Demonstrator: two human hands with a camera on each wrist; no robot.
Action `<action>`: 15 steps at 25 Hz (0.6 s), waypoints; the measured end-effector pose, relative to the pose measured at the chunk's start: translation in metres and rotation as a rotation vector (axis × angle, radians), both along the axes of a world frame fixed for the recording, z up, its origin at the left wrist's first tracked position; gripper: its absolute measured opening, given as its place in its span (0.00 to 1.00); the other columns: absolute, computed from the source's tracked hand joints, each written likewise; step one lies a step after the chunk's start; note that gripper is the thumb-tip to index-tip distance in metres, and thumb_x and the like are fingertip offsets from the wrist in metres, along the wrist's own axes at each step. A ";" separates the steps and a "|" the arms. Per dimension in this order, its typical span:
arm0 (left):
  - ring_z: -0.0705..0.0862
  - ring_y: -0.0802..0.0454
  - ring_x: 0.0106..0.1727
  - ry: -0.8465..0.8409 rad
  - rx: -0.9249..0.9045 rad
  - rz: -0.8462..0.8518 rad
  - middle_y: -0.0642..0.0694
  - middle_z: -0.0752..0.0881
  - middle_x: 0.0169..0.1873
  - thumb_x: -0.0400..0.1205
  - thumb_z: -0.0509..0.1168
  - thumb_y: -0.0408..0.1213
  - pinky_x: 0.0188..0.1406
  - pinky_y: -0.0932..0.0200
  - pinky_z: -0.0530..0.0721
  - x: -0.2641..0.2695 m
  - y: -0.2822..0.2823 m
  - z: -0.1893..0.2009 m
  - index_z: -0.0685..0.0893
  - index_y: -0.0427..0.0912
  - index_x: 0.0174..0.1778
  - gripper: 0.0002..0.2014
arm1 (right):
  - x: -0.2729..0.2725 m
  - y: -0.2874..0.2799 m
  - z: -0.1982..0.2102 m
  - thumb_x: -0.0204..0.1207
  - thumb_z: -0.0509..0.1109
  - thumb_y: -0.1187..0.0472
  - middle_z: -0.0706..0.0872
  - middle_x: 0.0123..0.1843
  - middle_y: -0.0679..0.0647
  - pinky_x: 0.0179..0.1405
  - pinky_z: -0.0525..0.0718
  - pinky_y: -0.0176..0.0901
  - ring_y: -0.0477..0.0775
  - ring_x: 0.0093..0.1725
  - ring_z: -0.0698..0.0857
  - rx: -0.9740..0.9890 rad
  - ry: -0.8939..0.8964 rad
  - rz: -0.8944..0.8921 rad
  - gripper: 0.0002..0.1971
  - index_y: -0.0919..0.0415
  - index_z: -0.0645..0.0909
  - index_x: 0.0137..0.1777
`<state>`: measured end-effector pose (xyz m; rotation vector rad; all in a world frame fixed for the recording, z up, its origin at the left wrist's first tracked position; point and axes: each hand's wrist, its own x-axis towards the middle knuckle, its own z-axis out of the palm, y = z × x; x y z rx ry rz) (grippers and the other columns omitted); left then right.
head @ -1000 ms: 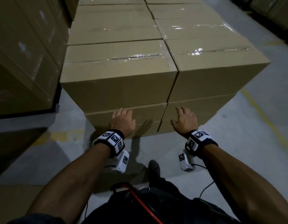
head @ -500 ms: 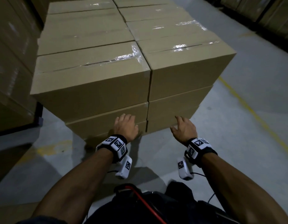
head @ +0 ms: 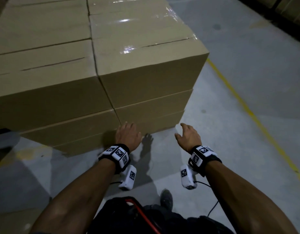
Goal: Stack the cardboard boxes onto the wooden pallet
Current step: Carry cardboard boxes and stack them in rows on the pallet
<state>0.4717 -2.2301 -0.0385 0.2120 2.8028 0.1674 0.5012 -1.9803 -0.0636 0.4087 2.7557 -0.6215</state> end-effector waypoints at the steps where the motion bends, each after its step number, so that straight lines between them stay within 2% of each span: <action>1: 0.68 0.41 0.80 -0.017 -0.014 -0.002 0.39 0.73 0.77 0.88 0.54 0.49 0.80 0.45 0.64 -0.003 0.014 -0.001 0.71 0.40 0.76 0.23 | -0.003 0.015 -0.001 0.85 0.63 0.47 0.71 0.81 0.62 0.78 0.70 0.57 0.64 0.79 0.70 -0.016 -0.016 -0.017 0.32 0.58 0.62 0.85; 6: 0.67 0.41 0.80 -0.022 -0.025 -0.029 0.38 0.73 0.77 0.88 0.54 0.48 0.80 0.44 0.64 -0.035 0.072 -0.009 0.71 0.39 0.75 0.23 | -0.038 0.068 -0.011 0.85 0.63 0.47 0.68 0.83 0.63 0.77 0.70 0.58 0.66 0.80 0.70 -0.117 -0.057 -0.109 0.33 0.58 0.61 0.86; 11: 0.63 0.42 0.83 0.032 0.023 -0.069 0.40 0.69 0.80 0.88 0.55 0.47 0.82 0.46 0.61 -0.083 0.116 -0.034 0.69 0.39 0.79 0.25 | -0.084 0.099 -0.045 0.85 0.65 0.49 0.68 0.83 0.64 0.78 0.69 0.59 0.67 0.81 0.69 -0.214 -0.046 -0.191 0.33 0.60 0.61 0.85; 15: 0.61 0.42 0.84 -0.008 0.065 0.001 0.40 0.65 0.83 0.88 0.55 0.46 0.83 0.46 0.59 -0.103 0.151 -0.057 0.67 0.40 0.81 0.25 | -0.119 0.133 -0.081 0.85 0.65 0.48 0.69 0.82 0.65 0.79 0.69 0.60 0.67 0.80 0.69 -0.295 -0.114 -0.202 0.32 0.60 0.62 0.85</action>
